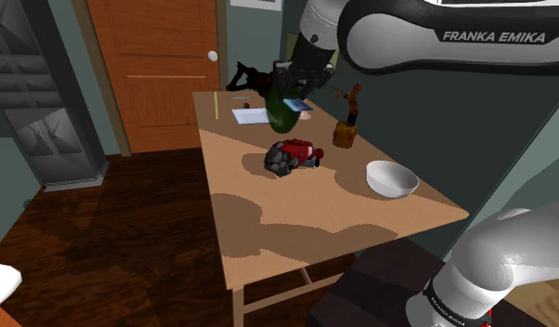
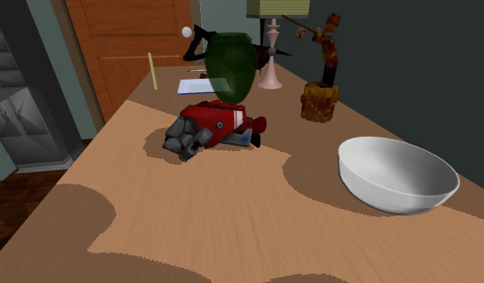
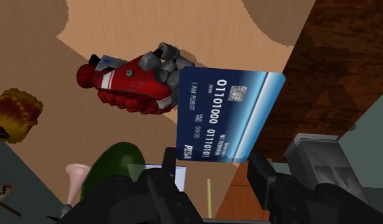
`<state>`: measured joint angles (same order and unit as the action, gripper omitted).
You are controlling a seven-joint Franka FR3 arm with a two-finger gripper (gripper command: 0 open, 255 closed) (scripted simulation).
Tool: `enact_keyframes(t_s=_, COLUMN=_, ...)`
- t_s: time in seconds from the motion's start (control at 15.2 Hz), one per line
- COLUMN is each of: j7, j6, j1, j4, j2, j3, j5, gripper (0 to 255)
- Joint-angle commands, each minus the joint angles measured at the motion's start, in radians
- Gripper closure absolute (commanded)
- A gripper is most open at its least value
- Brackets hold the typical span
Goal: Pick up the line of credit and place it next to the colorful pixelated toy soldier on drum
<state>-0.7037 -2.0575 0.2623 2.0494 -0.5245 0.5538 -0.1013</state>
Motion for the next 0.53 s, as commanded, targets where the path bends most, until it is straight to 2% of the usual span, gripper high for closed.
enact_keyframes(t_s=0.0, j7=0.006, j6=0.024, j1=0.002, j4=-0.03, j2=0.006, j3=-0.002, j5=-0.001, gripper=255)
enact_keyframes(t_s=0.26, j7=0.015, j6=0.063, j1=0.007, j4=-0.08, j2=0.017, j3=-0.003, j5=-0.003, gripper=255)
enact_keyframes(t_s=0.46, j7=0.091, j6=0.035, j1=0.003, j4=-0.032, j2=-0.013, j3=-0.081, j5=0.011, gripper=255)
